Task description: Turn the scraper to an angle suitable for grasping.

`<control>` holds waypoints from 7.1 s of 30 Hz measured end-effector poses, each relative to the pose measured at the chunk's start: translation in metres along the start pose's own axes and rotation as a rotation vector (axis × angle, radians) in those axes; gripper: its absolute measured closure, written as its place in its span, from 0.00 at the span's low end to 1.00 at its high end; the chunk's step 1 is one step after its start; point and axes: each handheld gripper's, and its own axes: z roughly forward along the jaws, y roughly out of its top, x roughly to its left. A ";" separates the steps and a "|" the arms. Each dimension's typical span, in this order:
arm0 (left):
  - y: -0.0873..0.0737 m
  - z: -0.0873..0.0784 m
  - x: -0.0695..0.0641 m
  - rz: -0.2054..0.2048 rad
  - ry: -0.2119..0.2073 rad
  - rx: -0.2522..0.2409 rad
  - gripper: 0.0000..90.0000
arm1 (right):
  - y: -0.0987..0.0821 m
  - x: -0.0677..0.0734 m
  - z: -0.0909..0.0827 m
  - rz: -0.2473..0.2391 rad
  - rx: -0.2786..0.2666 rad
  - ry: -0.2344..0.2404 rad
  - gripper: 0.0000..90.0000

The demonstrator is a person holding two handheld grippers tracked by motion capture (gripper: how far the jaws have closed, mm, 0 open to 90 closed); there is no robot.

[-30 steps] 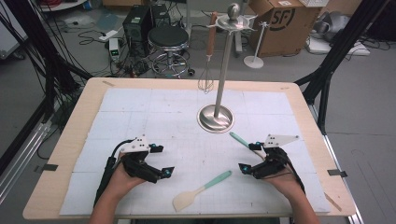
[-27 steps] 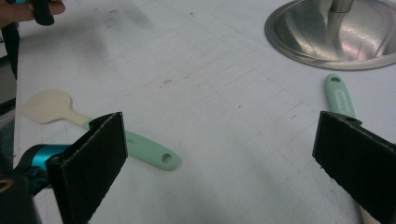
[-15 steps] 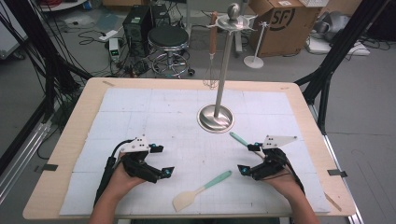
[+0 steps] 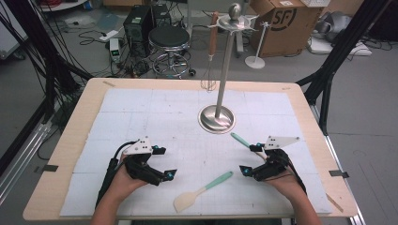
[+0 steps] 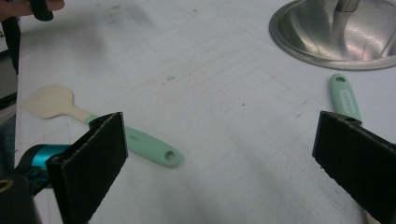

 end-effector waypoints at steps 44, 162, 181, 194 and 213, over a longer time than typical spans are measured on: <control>-0.004 0.098 -0.066 0.248 0.013 0.309 0.07 | -0.001 -0.006 -0.002 0.020 -0.015 -0.018 0.03; 0.002 0.046 -0.018 0.293 -0.134 0.393 0.87 | -0.002 -0.003 0.006 0.011 0.014 0.006 0.03; -0.012 0.021 -0.035 0.314 -0.085 0.408 0.85 | -0.003 -0.002 0.006 0.011 0.019 0.009 0.03; -0.003 0.019 -0.004 0.270 0.020 0.412 0.89 | -0.003 -0.002 0.006 0.014 0.017 0.011 0.03; 0.001 0.031 -0.001 0.231 0.110 0.397 0.67 | -0.003 -0.002 0.007 0.013 0.018 0.012 0.03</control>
